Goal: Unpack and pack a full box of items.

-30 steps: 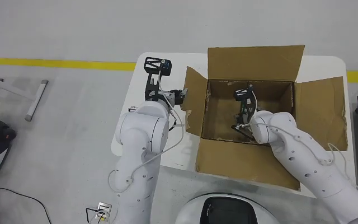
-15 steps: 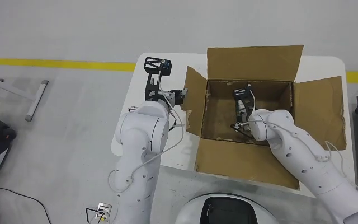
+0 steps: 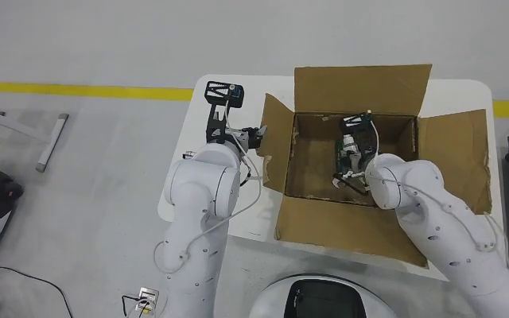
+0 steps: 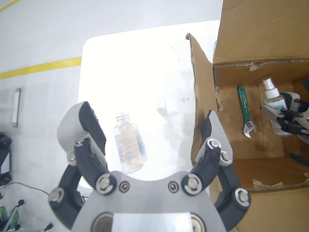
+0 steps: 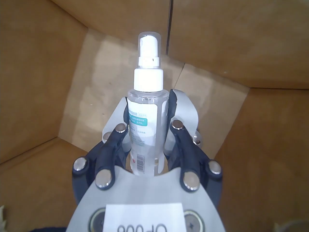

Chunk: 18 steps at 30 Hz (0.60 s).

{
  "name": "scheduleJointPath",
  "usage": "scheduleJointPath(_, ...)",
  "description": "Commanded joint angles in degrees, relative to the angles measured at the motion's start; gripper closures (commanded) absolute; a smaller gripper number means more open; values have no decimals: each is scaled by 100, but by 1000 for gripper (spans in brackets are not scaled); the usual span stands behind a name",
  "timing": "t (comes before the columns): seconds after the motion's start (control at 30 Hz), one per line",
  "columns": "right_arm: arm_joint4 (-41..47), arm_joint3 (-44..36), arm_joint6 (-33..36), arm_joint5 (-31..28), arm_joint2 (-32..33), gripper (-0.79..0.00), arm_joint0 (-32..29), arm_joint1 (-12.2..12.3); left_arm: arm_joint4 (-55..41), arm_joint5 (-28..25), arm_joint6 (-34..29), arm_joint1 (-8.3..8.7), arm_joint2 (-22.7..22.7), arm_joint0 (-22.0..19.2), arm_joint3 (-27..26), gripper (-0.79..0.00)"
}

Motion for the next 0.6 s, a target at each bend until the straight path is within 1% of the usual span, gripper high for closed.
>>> scheduleJointPath(0.0, 374, -474, -262, -75, 311, 0, -217, 14, 0, 0, 0, 0, 0, 0, 0, -785)
scheduleJointPath(0.1, 1069, -1103, -784, -209, 993, 0, -657, 46, 0, 0, 0, 0, 0, 0, 0, -785)
scheduleJointPath(0.23, 2255, -1746, -1405, -501, 2206, 0, -1336, 83, 0, 0, 0, 0, 0, 0, 0, -785)
scheduleJointPath(0.3, 2882, -2001, -1589, -592, 2935, 0, -1676, 94, 0, 0, 0, 0, 0, 0, 0, -785)
scheduleJointPath(0.47, 4082, -2483, -1813, -941, 4659, 0, -2654, 89, 0, 0, 0, 0, 0, 0, 0, -785)
scheduleJointPath(0.57, 4456, -2589, -1956, -1067, 5641, 0, -3254, 59, 0, 0, 0, 0, 0, 0, 0, -785)
